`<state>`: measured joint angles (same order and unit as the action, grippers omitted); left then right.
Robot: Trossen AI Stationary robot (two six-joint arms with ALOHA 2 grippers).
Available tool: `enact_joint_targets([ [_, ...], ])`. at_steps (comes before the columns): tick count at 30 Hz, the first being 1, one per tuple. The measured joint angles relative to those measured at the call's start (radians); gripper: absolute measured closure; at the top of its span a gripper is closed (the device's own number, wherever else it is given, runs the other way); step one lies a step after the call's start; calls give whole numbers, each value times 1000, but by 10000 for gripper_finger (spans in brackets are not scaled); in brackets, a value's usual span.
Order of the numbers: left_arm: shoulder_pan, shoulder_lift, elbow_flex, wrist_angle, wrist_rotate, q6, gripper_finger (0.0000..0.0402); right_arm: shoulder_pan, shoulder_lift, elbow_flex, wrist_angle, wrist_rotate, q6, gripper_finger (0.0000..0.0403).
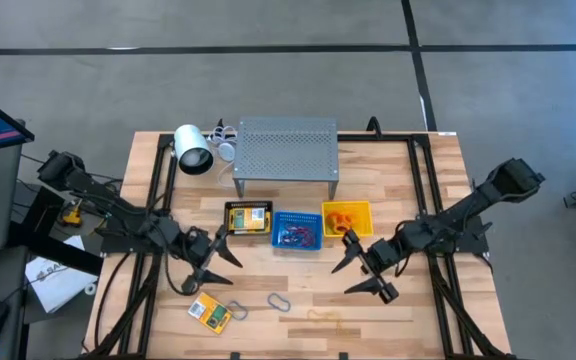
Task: Pick & Place Office Desk Supplies
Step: Put the blue rubber band into the blue bin
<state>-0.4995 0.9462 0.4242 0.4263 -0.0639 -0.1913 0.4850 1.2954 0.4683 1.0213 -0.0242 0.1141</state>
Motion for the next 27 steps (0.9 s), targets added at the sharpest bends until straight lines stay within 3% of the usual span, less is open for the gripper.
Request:
enact_joint_targets([
  [4, 0, 46, 35, -12, 10, 3, 186, -10, 64, 0, 24, 11, 4, 163],
  [14, 0, 125, 114, -283, -19, -33, 189, -45, 172, 0, 108, 26, 63, 163],
  [27, -70, 378, 128, -342, 110, -310, 189, -40, 216, 0, 151, 26, 62, 163],
])
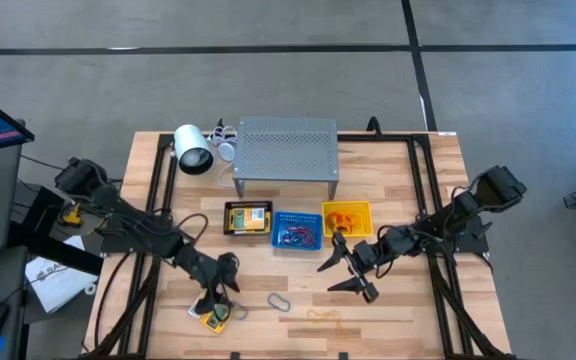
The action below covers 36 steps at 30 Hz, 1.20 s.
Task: Pick & Place Office Desk Supplies
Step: Put the blue rubber band into the blue bin
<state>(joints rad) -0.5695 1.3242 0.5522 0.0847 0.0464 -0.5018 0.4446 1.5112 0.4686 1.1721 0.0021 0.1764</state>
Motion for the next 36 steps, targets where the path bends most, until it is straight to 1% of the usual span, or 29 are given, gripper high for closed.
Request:
enact_joint_targets([
  [7, -61, 40, 0, 0, 12, -161, 189, 7, 0, 0, 0, -1, -12, 163],
  [13, -63, 40, 1, -35, -32, -266, 189, 8, 0, 0, 0, -1, -11, 163],
  [16, -63, 40, 36, -138, -52, -297, 189, 8, 0, 0, 0, -1, -11, 163],
  [20, -65, 40, 121, -312, -94, -298, 189, 8, 0, 0, -1, -1, -11, 163],
  [24, -82, 46, 189, -408, -150, -296, 189, 8, 0, 0, -20, -1, -7, 163],
  [26, -92, 71, 207, -424, -173, -313, 189, 8, 0, 0, -26, -1, 0, 163],
  [28, -94, 114, 222, -433, -169, -340, 189, 8, 0, 0, -28, -1, 1, 163],
  [33, -94, 269, 295, -530, -98, -400, 189, 15, 0, 0, -29, -1, 1, 163],
  [36, -94, 341, 350, -605, -86, -405, 189, 14, 0, 0, -29, -1, 1, 163],
])
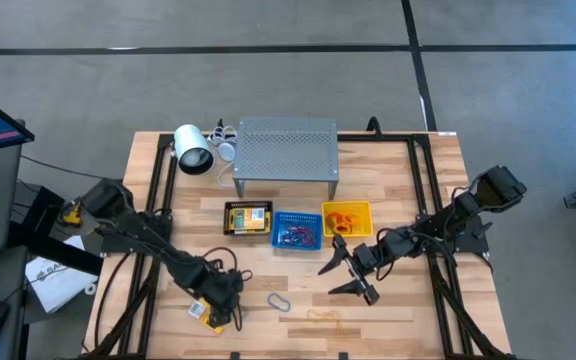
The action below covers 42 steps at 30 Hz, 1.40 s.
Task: Pick & Place Office Desk Supplies
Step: Put the blue rubber band into the blue bin
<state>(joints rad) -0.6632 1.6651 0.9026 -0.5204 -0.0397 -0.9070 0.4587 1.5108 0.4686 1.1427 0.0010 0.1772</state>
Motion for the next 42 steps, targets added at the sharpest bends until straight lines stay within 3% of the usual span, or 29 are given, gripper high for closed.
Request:
enact_joint_targets([
  [8, 1, 36, 74, -22, -15, -18, 189, 0, 0, 0, -1, 0, 0, 163],
  [15, 1, 36, 75, -35, -15, -63, 190, 0, 0, 0, -5, 0, 0, 163],
  [29, 1, 47, 75, -5, -11, -70, 237, 0, 0, 0, -5, 0, -1, 163],
  [42, 1, 94, 75, 15, 25, -69, 241, 0, 0, 0, -6, 0, -1, 163],
])
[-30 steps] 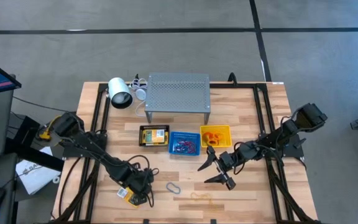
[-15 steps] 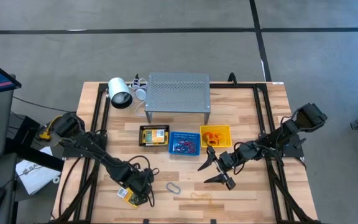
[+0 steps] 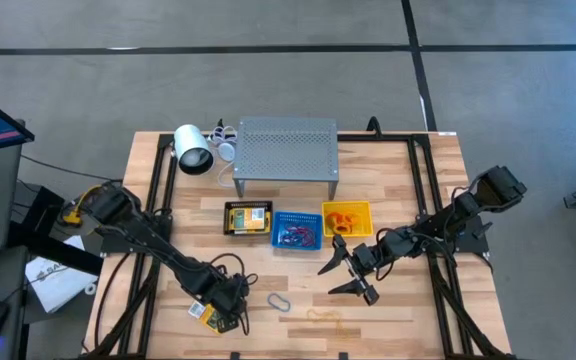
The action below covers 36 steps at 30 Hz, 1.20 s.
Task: Pick & Place Office Desk Supplies
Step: Put the blue rubber band into the blue bin
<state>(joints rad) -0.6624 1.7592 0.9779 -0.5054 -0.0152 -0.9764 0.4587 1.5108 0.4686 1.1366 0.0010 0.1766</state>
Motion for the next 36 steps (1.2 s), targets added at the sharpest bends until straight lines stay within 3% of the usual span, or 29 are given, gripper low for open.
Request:
enact_joint_targets([
  [10, 0, 23, 3, -4, 22, 0, 249, 0, 0, 0, 0, 0, 0, 163],
  [30, 11, 26, -1, -27, 55, 20, 393, 0, 0, 0, -8, 0, 0, 163],
  [36, 35, 31, 23, -43, 100, 96, 398, 0, 0, 0, -8, 0, 0, 163],
])
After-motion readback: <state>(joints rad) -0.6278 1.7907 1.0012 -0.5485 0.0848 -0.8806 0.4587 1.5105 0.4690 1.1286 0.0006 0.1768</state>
